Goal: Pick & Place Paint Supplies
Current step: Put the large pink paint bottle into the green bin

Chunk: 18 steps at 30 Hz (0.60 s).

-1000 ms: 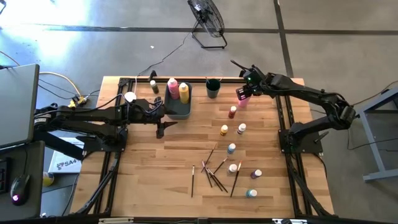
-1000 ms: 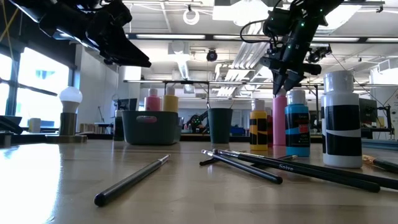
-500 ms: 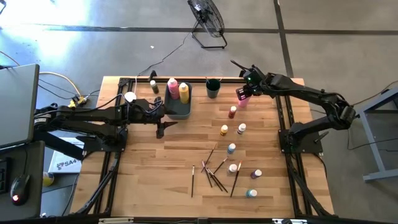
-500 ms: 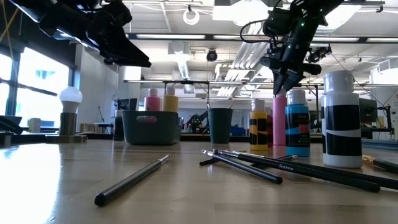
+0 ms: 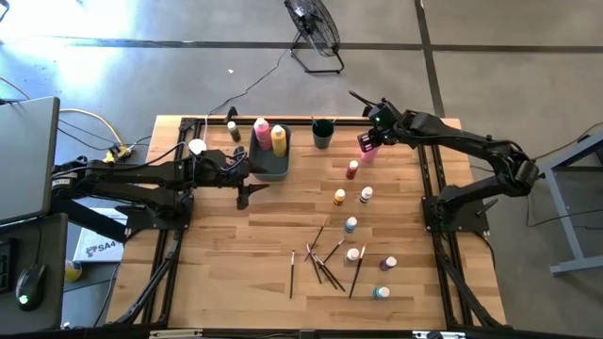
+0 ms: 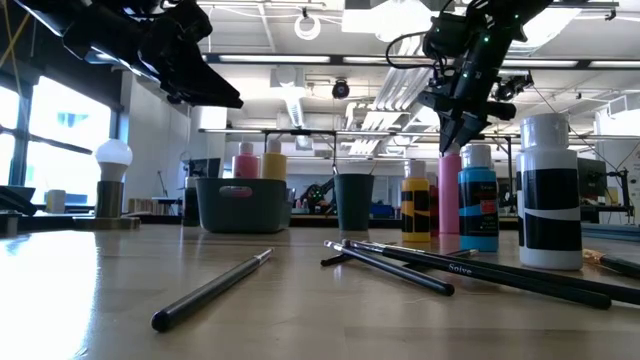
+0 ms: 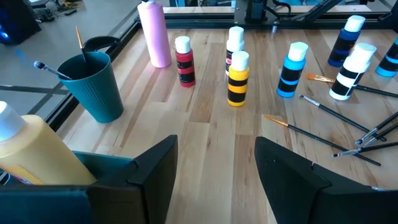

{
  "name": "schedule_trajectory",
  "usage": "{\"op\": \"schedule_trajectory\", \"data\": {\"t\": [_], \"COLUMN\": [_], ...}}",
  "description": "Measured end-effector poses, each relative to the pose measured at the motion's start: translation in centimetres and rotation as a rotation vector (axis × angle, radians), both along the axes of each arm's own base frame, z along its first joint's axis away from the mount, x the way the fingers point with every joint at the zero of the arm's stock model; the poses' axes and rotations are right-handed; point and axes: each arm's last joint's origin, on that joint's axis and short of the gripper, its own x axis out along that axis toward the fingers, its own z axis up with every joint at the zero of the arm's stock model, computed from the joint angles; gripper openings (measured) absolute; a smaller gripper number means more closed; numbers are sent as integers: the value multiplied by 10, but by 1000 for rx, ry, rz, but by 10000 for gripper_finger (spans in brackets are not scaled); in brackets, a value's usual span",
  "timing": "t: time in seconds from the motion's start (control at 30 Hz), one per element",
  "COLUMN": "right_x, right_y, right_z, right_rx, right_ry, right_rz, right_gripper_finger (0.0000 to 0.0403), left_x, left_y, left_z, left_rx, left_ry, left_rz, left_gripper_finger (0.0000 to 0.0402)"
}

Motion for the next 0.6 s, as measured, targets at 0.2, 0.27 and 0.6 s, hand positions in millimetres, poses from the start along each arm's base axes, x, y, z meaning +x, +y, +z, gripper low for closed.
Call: {"op": "schedule_trajectory", "data": {"t": [0.2,0.27,0.6], "right_x": [-2,-4,3], "right_y": [1,3,14], "right_z": [7,11,53], "right_rx": [-37,-50,-138], "right_ry": [-25,-43,-153], "right_rz": [4,5,69], "right_gripper_finger": [115,115,116], "left_x": [0,0,0], "left_y": [0,0,0], "left_z": [0,0,1], "left_rx": [0,0,1], "left_ry": [0,0,-5], "left_rz": [0,0,0], "left_gripper_finger": [211,211,211]}}
